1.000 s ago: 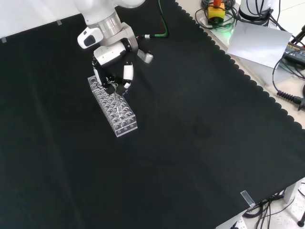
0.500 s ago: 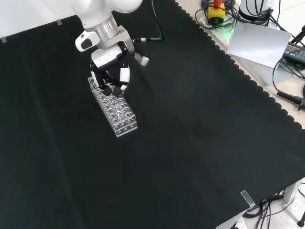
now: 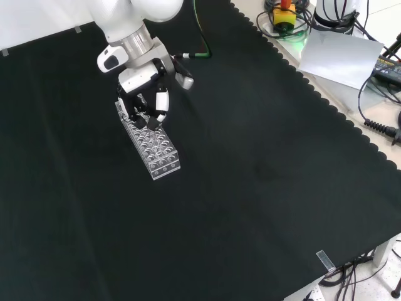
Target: Put the test tube back in the rack.
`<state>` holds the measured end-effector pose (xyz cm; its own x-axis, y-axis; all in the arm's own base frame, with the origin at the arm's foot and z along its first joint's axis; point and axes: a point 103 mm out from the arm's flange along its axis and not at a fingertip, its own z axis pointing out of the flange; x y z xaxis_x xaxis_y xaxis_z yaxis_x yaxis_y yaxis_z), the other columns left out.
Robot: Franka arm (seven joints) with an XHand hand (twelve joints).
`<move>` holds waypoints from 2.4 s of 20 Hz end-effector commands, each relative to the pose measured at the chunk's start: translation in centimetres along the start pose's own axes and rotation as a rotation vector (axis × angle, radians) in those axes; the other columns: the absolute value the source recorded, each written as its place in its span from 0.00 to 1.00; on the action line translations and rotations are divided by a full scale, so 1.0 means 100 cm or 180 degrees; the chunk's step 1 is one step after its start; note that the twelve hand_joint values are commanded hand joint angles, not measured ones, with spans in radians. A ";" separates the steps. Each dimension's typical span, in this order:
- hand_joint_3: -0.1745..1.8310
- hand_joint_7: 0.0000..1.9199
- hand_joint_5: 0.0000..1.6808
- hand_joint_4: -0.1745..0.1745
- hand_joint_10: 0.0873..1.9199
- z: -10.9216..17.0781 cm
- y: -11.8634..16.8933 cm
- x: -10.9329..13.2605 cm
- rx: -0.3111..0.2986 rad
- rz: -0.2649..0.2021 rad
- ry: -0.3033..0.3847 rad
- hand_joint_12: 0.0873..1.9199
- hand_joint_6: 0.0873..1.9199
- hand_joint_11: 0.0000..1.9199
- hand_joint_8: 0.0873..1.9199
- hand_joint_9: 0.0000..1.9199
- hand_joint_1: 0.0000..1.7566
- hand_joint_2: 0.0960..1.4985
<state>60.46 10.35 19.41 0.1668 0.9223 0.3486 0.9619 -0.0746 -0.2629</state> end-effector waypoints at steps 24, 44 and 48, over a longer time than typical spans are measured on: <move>0.36 0.82 0.77 0.02 0.11 0.031 -0.001 0.002 0.0518 -0.0144 0.0364 0.59 0.16 0.52 0.15 0.81 0.70 0.40; 0.39 0.26 0.32 0.49 0.42 -0.066 -0.029 0.028 0.0331 -0.0678 0.0644 0.78 0.30 0.18 0.45 0.33 0.61 0.34; 0.39 0.25 0.31 0.49 0.42 -0.106 -0.046 0.041 0.0201 -0.0856 0.0609 0.78 0.30 0.18 0.46 0.32 0.60 0.34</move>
<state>60.26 10.95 25.84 0.0296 0.8304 0.5564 0.9529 0.1446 -0.2665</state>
